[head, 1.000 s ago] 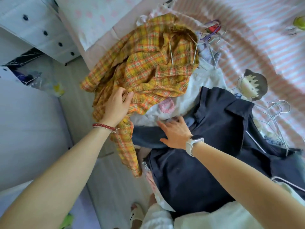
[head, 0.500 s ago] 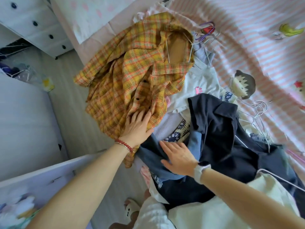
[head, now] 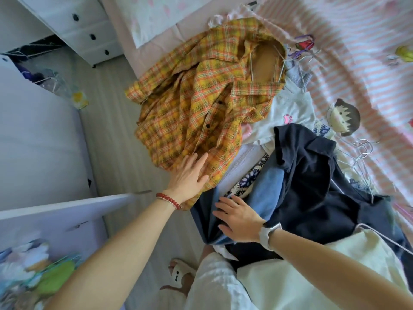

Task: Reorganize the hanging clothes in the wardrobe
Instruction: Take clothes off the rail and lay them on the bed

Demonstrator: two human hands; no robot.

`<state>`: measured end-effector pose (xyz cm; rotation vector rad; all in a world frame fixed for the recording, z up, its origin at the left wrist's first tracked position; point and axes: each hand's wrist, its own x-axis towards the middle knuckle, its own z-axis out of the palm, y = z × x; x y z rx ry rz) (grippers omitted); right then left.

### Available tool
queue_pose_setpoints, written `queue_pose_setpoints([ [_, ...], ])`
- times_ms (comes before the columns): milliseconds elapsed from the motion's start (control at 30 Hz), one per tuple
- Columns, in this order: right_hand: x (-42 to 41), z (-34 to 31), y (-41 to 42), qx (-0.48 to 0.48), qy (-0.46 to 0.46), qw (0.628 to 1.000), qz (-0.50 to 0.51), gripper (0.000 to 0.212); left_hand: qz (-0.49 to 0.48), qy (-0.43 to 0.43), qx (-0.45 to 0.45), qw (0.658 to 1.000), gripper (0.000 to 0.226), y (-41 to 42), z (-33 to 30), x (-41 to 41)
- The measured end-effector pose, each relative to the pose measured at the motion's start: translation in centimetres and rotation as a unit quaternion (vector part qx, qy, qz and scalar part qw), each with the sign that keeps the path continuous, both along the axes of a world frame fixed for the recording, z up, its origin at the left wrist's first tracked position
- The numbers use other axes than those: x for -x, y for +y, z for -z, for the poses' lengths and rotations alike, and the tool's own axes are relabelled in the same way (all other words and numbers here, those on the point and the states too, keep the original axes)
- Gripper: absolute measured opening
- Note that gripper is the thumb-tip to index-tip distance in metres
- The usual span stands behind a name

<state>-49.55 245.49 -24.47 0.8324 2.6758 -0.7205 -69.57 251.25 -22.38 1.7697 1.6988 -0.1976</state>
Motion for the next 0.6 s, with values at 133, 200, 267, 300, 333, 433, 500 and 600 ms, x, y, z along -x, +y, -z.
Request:
queue_pose_setpoints([
  [133,2.9,-2.6,1.8,-0.022,0.038,0.995,0.09,0.046,-0.043,0.05,-0.086,0.994,0.056,-4.0,-1.8,3.3],
  [200,5.6,-4.3,1.8,-0.048,0.062,0.99,0.117,0.046,-0.079,0.076,-0.123,0.986,0.053,-6.6,-3.2,5.7],
  [267,9.2,-5.9,1.1,-0.052,0.085,0.987,0.128,0.046,-0.121,0.101,-0.164,0.974,0.051,-9.5,-4.7,8.7],
  [300,11.1,-6.6,0.5,-0.054,0.088,0.987,0.122,0.046,-0.147,0.112,-0.182,0.966,0.051,-11.2,-5.7,10.2],
  [333,13.1,-7.3,-0.2,-0.057,0.089,0.988,0.109,0.047,-0.174,0.121,-0.201,0.956,0.05,-12.9,-6.7,11.7],
  [433,19.5,-9.7,-3.6,-0.059,0.112,0.99,0.053,0.045,-0.245,0.154,-0.263,0.92,0.048,-19.4,-9.4,16.4],
  [500,24.4,-11.6,-6.7,-0.056,0.149,0.987,0.017,0.042,-0.289,0.185,-0.271,0.899,0.047,-24.4,-11.1,19.7],
  [600,32.4,-14.2,-12.0,-0.05,0.171,0.982,-0.068,0.043,-0.377,0.233,-0.268,0.856,0.045,-31.8,-14.0,25.2],
])
